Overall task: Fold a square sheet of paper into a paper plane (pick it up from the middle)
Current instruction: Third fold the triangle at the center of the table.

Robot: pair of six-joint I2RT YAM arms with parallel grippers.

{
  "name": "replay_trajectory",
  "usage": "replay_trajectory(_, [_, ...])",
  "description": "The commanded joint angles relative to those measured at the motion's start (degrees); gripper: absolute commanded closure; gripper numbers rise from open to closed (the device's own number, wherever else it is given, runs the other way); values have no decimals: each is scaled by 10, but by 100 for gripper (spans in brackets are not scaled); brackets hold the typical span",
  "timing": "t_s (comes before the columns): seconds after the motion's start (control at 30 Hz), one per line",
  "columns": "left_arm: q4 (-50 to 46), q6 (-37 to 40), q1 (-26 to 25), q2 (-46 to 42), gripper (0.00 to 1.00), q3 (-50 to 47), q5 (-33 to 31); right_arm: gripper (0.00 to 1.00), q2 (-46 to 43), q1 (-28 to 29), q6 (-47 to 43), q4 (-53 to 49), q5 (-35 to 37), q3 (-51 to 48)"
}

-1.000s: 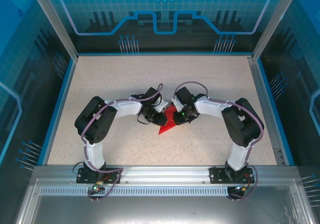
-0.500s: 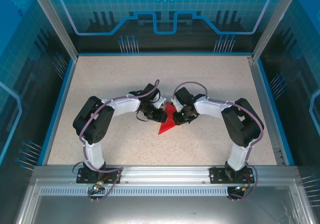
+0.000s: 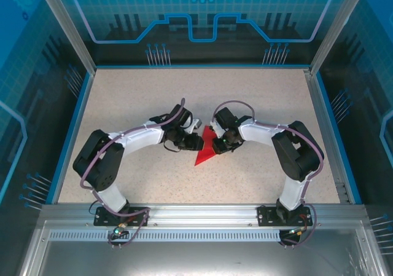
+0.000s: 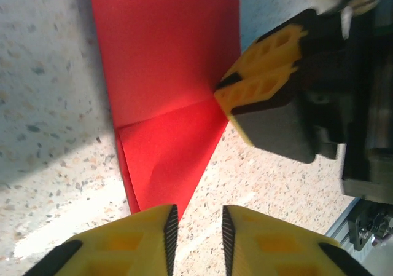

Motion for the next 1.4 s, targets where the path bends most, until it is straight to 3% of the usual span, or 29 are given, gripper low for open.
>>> replay_trajectory(0.0, [27, -18, -14, 28, 75, -14, 15, 85, 42, 17, 3, -49, 11, -22])
replay_trajectory(0.2, [55, -8, -23, 59, 77, -21, 15, 85, 40, 16, 4, -51, 10, -20])
replay_trajectory(0.73, [-6, 55, -27, 101, 78, -11, -54, 85, 35, 16, -2, -51, 13, -18])
replay_trajectory(1.13, [-41, 108, -71, 132, 80, -7, -184, 85, 30, 15, -6, -44, 4, -21])
replay_trajectory(1.37, [-35, 108, -88, 147, 81, -20, -236, 81, 4, -1, 7, -14, -44, -38])
